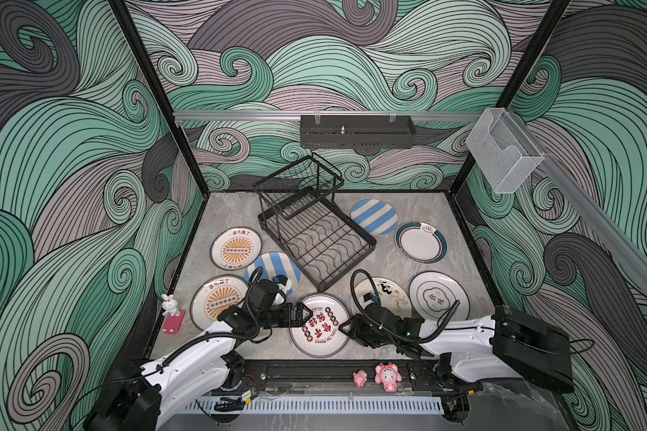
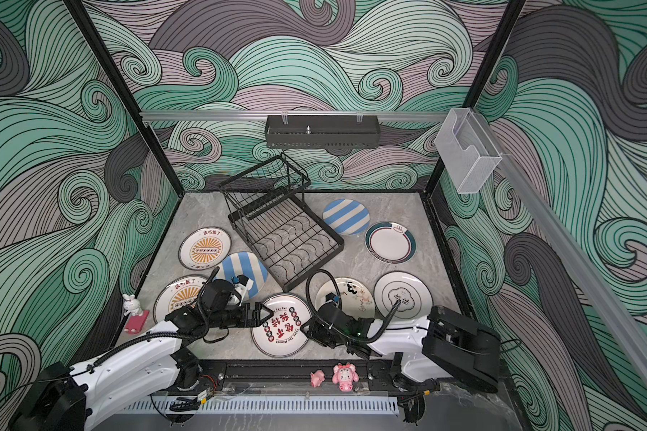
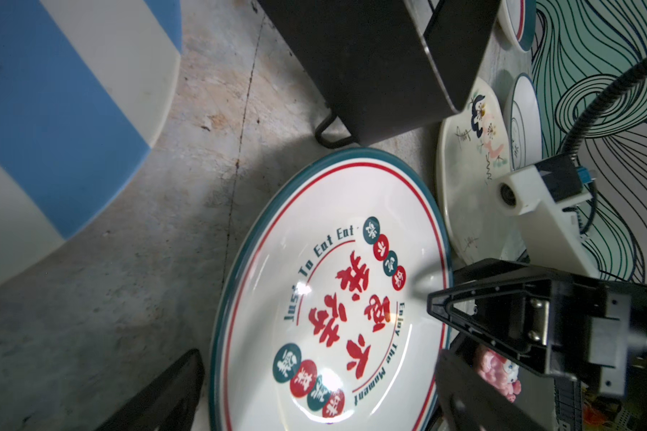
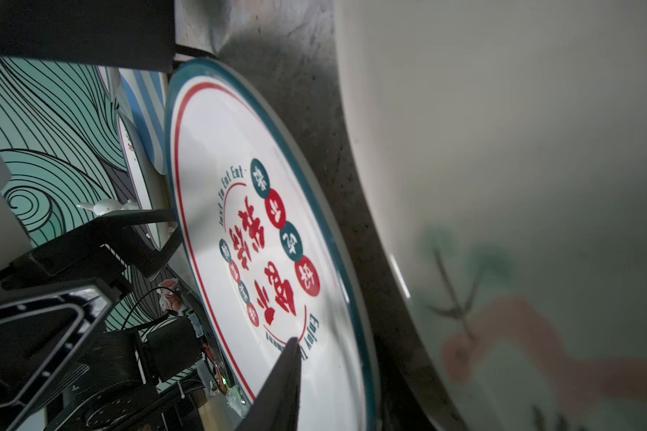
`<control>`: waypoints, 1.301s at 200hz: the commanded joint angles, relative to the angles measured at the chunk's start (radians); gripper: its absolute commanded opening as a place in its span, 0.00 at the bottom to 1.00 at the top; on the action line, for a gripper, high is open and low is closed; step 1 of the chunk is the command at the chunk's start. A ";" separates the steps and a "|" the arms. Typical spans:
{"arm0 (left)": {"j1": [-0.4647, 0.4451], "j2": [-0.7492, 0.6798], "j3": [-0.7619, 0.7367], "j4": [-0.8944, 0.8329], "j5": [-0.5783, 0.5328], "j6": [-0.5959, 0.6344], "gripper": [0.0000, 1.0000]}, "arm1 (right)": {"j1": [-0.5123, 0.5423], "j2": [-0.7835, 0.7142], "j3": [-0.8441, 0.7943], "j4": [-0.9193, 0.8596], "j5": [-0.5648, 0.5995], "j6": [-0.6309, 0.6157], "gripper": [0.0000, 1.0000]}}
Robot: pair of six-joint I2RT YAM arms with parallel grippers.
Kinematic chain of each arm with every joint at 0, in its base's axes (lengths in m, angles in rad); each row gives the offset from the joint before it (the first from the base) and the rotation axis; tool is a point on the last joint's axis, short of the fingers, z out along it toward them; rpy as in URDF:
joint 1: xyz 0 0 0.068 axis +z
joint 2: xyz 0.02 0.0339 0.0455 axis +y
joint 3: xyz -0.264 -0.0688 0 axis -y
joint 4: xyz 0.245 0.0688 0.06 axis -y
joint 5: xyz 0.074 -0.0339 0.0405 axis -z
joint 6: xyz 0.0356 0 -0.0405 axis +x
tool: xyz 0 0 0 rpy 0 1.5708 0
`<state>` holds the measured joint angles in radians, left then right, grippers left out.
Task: Load the plates into the dish rack
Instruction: 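Grasp the rim of the white red-text plate with the right gripper, then lift the plate upright with the right gripper toward the dish rack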
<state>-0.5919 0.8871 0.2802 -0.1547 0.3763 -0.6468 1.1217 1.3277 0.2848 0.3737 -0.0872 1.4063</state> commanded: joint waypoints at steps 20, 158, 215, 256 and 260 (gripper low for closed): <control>-0.011 -0.018 -0.014 0.030 0.035 0.010 0.99 | -0.006 0.014 -0.010 -0.026 -0.008 -0.003 0.19; -0.014 -0.146 0.091 -0.259 -0.165 -0.010 0.99 | 0.004 -0.219 0.058 -0.293 0.063 -0.148 0.00; -0.009 -0.110 0.337 -0.409 -0.183 0.106 0.99 | -0.032 -0.517 0.156 -0.655 0.170 -0.323 0.00; 0.019 0.003 0.565 -0.586 -0.224 0.265 0.99 | -0.153 -0.648 0.301 -0.895 0.202 -0.493 0.00; 0.026 0.007 0.577 -0.592 -0.229 0.278 0.99 | -0.167 -0.653 0.315 -0.904 0.206 -0.512 0.00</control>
<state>-0.5880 0.8581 0.7654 -0.5926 0.2005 -0.4992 1.0122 0.7296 0.5083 -0.3931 0.0578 1.0313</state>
